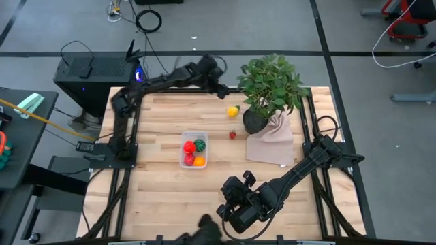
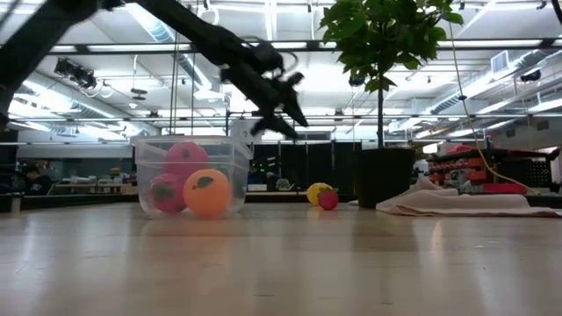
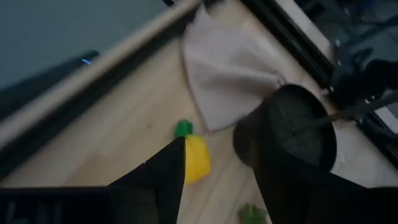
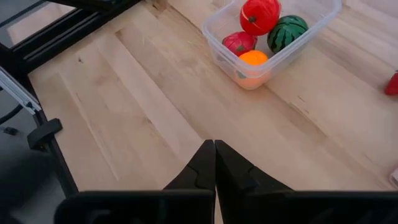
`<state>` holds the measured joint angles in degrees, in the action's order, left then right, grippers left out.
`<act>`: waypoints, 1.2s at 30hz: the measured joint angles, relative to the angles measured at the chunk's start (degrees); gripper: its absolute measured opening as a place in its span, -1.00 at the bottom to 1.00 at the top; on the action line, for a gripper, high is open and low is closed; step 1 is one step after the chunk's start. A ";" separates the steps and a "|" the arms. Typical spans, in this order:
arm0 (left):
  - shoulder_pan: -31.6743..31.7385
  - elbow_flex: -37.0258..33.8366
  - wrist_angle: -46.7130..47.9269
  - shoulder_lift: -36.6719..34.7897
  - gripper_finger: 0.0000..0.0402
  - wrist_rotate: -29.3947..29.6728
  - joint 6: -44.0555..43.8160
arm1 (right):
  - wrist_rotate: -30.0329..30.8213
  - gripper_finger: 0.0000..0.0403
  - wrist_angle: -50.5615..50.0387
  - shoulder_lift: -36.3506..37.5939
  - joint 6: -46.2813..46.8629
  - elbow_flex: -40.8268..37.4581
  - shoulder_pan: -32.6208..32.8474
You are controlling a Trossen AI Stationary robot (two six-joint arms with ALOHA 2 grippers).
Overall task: Pick and placing Produce into tupperware
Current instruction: Put the red strawberry into the transparent bin
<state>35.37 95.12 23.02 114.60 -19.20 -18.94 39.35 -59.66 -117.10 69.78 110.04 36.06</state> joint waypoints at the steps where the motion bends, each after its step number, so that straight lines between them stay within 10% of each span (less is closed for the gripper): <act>1: 0.57 -1.23 -0.01 -2.02 -0.07 1.25 0.13 | 0.03 -0.97 0.00 0.00 -0.21 0.00 -0.04; 20: 0.61 -41.23 3.43 -50.87 -0.14 3.98 -2.40 | 2.10 -0.97 -0.04 0.00 -4.52 0.00 -1.21; 36: -0.93 -45.41 3.00 -56.53 -0.14 4.39 -2.58 | -2.92 -0.97 0.04 0.00 -4.50 0.00 -1.86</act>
<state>34.44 49.71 26.02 58.06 -14.81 -21.52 36.43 -59.61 -117.10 65.27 110.04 34.20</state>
